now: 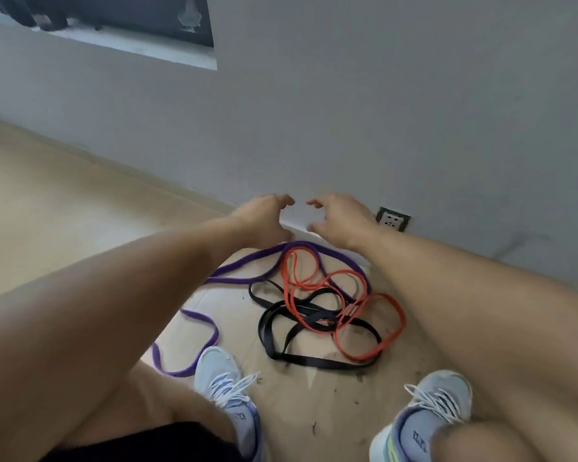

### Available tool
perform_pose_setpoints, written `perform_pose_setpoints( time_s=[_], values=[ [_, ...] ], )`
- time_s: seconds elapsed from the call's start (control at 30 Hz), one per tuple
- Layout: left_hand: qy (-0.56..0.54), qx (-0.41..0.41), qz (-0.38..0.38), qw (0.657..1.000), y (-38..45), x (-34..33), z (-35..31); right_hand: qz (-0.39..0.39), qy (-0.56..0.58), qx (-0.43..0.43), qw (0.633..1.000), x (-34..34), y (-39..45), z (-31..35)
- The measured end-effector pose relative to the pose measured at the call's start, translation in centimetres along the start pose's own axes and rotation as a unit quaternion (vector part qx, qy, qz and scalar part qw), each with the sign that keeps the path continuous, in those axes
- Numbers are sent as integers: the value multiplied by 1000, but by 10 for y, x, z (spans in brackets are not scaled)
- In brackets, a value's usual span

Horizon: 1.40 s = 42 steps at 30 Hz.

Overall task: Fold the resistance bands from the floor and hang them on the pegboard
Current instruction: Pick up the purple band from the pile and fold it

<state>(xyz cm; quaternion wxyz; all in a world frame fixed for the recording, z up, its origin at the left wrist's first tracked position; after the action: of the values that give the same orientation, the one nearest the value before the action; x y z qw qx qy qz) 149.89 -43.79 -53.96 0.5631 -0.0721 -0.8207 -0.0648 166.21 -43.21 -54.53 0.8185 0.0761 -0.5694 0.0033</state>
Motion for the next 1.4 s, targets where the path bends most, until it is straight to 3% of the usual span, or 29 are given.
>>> perform_pose_setpoints(
  time_s=[0.23, 0.37, 0.47, 0.63, 0.83, 0.9, 1.13, 1.27, 1.4],
  values=[
    [87, 3, 178, 980, -9, -57, 44, 148, 40, -68, 986, -144, -31, -27],
    [66, 40, 207, 975, 1, -67, 64, 224, 30, -53, 973, -223, -62, -29],
    [59, 59, 203, 975, 8, -66, 82, 240, 41, -42, 969, -260, -68, -16],
    [73, 104, 215, 968, 0, -65, 121, 260, 61, 76, 961, -301, -64, 25],
    [63, 130, 230, 962, -9, -71, 150, 356, -36, 253, 899, -349, -83, 80],
    [57, 135, 227, 963, -10, -72, 154, 345, -90, 275, 893, -359, -88, 88],
    [57, 130, 229, 963, -9, -68, 161, 217, -130, 238, 938, -347, -77, 91],
    [58, 136, 228, 962, -6, -56, 164, 149, 31, 93, 984, -303, -32, 67],
    [74, 111, 166, 977, -6, -41, 146, 109, 210, -7, 972, -193, 46, 45]
  ],
)
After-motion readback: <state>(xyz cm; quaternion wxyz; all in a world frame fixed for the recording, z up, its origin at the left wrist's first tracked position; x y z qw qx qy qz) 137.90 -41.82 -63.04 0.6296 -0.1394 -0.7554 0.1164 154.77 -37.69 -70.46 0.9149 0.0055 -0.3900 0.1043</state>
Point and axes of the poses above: each hand's wrist, its own y-axis towards the middle knuckle, its own x-axis out of the back of the hand, z = x × y, the point moved 3 cm from there along y, towards the middle knuckle, and after that the axes turned 14 degrees about -z, right-handed, at the moved point
